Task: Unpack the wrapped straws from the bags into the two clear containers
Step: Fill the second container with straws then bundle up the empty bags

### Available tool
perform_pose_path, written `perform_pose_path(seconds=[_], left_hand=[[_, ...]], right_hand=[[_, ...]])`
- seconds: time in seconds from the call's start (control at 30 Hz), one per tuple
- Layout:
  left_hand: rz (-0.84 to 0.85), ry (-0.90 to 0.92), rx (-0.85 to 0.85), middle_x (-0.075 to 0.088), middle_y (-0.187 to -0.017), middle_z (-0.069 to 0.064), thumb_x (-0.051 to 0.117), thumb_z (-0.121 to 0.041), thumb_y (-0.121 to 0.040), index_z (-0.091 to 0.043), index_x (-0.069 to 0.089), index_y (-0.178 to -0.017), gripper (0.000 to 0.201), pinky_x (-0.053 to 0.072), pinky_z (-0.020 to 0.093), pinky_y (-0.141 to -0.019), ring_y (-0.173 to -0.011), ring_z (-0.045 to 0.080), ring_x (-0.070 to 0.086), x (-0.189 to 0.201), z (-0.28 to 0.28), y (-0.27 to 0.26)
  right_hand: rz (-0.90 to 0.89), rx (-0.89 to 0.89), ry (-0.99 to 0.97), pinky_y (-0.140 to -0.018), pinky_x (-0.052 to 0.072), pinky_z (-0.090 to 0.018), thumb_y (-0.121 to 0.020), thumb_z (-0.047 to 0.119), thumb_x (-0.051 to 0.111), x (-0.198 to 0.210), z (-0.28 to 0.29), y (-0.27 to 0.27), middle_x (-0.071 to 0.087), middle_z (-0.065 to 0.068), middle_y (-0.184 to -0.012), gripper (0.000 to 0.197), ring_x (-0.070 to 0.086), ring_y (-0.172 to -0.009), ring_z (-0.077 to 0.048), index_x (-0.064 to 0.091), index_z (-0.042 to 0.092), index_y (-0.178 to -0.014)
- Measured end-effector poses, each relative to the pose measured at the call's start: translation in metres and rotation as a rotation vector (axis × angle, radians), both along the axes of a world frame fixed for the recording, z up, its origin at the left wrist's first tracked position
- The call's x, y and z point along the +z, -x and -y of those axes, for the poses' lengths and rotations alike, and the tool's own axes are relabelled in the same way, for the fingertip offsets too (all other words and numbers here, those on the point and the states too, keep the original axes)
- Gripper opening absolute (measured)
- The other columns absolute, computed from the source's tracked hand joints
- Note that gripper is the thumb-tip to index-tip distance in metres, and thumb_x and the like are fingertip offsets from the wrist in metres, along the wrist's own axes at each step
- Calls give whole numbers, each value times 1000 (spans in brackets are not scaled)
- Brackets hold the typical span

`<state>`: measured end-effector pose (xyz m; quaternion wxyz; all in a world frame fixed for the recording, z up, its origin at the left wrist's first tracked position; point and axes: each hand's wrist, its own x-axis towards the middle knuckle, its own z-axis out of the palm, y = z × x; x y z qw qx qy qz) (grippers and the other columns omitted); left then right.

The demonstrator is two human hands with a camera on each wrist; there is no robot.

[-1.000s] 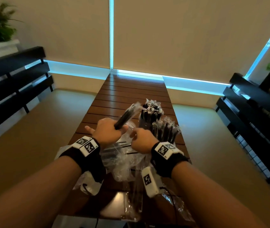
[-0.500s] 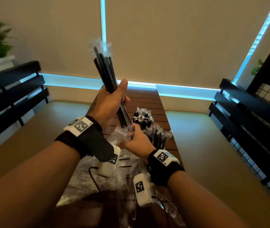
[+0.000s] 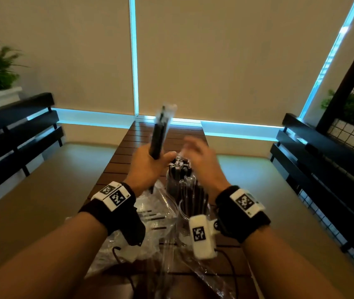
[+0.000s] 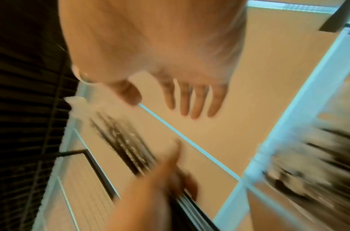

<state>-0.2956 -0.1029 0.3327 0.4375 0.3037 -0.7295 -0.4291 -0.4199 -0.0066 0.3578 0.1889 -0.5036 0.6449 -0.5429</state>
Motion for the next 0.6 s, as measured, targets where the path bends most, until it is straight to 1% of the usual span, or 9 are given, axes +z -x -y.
perform_pose_path(seconds=[0.07, 0.13, 0.2, 0.27, 0.33, 0.43, 0.5, 0.53, 0.6], left_hand=[[135, 48, 12, 56, -60, 3, 77, -24, -84, -15, 51, -62, 36, 42, 15, -54, -54, 8, 50, -8, -8, 4], [201, 98, -12, 52, -59, -9, 78, -20, -83, -26, 47, -61, 39, 34, 13, -52, -51, 1, 45, -13, -18, 11], [182, 118, -54, 61, -65, -6, 82, -24, -79, -26, 56, -67, 29, 44, 24, -57, -60, 9, 56, -16, -22, 21], [111, 83, -101, 72, -76, 11, 83, -27, -74, -14, 66, -77, 21, 56, 48, -66, -72, 28, 67, -17, -23, 30], [125, 69, -118, 73, -77, 12, 83, -25, -75, -15, 67, -77, 19, 56, 55, -70, -75, 32, 69, -20, -24, 35], [95, 17, -84, 63, -59, -10, 83, -28, -77, -23, 54, -61, 33, 50, 36, -59, -58, 14, 59, -24, -20, 41], [-3, -62, -48, 52, -48, -14, 79, -23, -82, -21, 45, -56, 42, 40, 27, -57, -49, 3, 47, -24, -17, 46], [-55, -98, -52, 50, -48, -14, 77, -22, -84, -20, 44, -56, 43, 40, 26, -58, -49, 3, 47, -24, -17, 49], [-149, -140, -60, 49, -52, -11, 76, -21, -85, -18, 46, -59, 40, 46, 29, -60, -54, 7, 49, -26, -19, 56]], right_hand=[[-2, -167, 351, -102, 45, -30, -94, 38, 47, 38, -7, 4, 63, 8, -126, 38, 57, -117, -6, 60, 25, -128], [-183, -134, 407, -101, 44, -28, -99, 41, 35, 61, -5, 2, 62, 6, -128, 39, 56, -118, -8, 60, 27, -126], [-476, -79, 188, -99, 45, -35, -103, 40, 27, 64, 4, -5, 66, -4, -123, 46, 59, -113, -19, 64, 19, -121], [-718, -73, -29, -94, 47, -41, -102, 40, 23, 53, 10, -11, 71, -10, -111, 55, 62, -105, -28, 70, 12, -109], [-629, -41, 20, -93, 48, -40, -102, 43, 24, 44, 6, -9, 72, -9, -110, 56, 64, -103, -23, 71, 12, -109], [-192, -3, 279, -88, 46, -19, -104, 38, 35, 36, -13, 14, 66, 2, -114, 40, 60, -98, 3, 61, 16, -123], [-122, -182, 340, -88, 46, -23, -95, 32, 43, 16, -22, 36, 64, 5, -113, 31, 59, -101, -2, 58, 20, -120], [-117, -267, 270, -91, 47, -29, -90, 27, 49, -1, -24, 48, 61, 5, -115, 33, 58, -104, -6, 54, 21, -122], [-149, -299, -28, -101, 46, -43, -84, 21, 62, -40, -27, 69, 52, 0, -129, 57, 53, -115, -15, 41, 23, -137]])
